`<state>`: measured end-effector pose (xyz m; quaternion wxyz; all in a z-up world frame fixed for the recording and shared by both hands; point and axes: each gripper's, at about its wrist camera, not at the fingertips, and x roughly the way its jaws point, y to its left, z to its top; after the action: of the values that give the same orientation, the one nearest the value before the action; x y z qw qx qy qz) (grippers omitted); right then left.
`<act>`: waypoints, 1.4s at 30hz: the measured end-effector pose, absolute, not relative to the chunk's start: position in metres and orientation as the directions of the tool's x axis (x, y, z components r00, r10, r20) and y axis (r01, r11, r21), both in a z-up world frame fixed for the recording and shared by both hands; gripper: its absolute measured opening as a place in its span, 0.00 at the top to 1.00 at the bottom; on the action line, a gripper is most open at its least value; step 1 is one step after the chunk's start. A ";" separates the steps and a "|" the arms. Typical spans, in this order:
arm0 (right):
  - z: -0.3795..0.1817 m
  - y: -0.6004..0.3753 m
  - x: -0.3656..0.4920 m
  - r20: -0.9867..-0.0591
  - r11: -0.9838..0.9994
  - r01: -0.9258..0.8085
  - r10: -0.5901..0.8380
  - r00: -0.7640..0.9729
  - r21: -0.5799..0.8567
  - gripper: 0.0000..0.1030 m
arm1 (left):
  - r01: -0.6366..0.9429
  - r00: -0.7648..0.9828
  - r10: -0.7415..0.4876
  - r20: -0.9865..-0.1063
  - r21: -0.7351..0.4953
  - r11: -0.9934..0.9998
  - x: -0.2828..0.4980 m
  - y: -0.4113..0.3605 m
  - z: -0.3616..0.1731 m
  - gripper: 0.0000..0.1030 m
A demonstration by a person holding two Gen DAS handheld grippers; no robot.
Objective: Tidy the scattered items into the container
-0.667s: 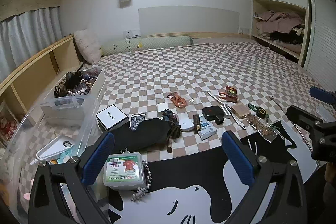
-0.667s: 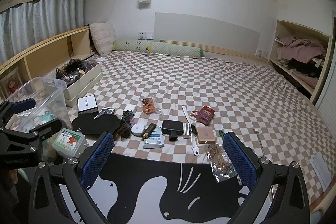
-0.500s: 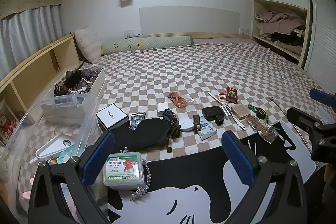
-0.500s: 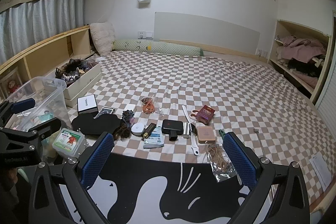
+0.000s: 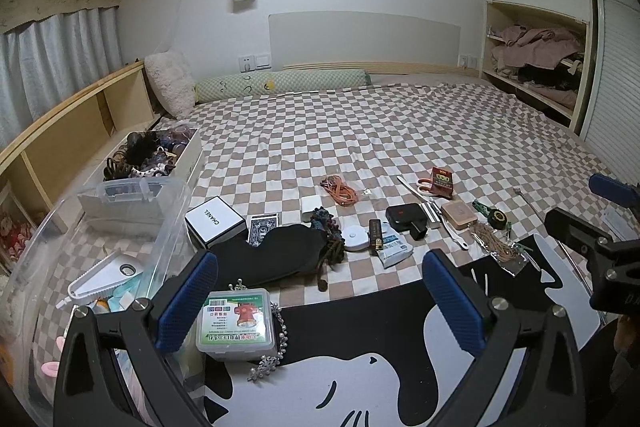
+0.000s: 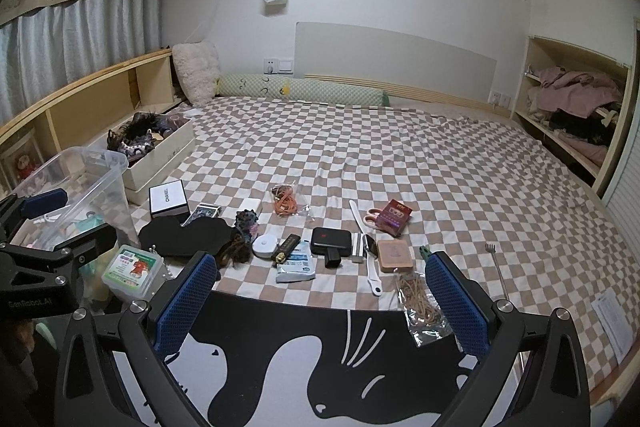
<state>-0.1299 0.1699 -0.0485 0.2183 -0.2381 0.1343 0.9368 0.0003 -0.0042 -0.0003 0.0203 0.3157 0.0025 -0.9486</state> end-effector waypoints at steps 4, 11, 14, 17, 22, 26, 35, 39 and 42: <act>-0.048 0.169 -0.129 -0.505 -0.870 -0.471 0.345 -0.791 0.144 0.00 | 0.047 -0.800 -0.047 -0.598 0.017 -0.999 0.002 0.001 0.001 0.00; -0.047 0.166 -0.132 -0.509 -0.872 -0.469 0.343 -0.790 0.140 0.00 | 0.050 -0.801 -0.046 -0.597 0.010 -0.999 0.001 -0.002 0.000 0.00; -0.047 0.166 -0.132 -0.509 -0.872 -0.469 0.343 -0.789 0.140 0.00 | 0.048 -0.801 -0.045 -0.597 0.010 -0.999 0.001 -0.002 0.000 0.00; -0.045 0.169 -0.132 -0.511 -0.874 -0.465 0.339 -0.790 0.139 0.00 | 0.048 -0.801 -0.044 -0.598 0.010 -0.999 0.001 -0.002 0.000 0.00; -0.045 0.169 -0.133 -0.513 -0.874 -0.466 0.339 -0.789 0.139 0.00 | 0.051 -0.800 -0.048 -0.598 0.010 -0.999 0.001 -0.002 0.000 0.00; -0.045 0.168 -0.134 -0.514 -0.875 -0.464 0.336 -0.789 0.139 0.00 | 0.054 -0.801 -0.050 -0.597 0.012 -0.998 0.002 -0.003 0.000 0.00; -0.044 0.166 -0.135 -0.515 -0.877 -0.460 0.332 -0.790 0.140 0.00 | 0.052 -0.800 -0.050 -0.598 0.014 -0.999 0.002 -0.002 -0.001 0.00; -0.043 0.165 -0.135 -0.516 -0.877 -0.459 0.331 -0.790 0.142 0.00 | 0.052 -0.800 -0.050 -0.598 0.015 -0.999 0.002 -0.001 -0.001 0.00; -0.043 0.163 -0.134 -0.514 -0.878 -0.458 0.329 -0.792 0.143 0.00 | 0.051 -0.799 -0.050 -0.599 0.014 -0.999 0.003 -0.001 -0.002 0.00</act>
<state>-0.1344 0.1632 -0.0430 0.2099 -0.2450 0.1310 0.9374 0.0025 -0.0014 -0.0017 0.0266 0.3156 0.0014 -0.9485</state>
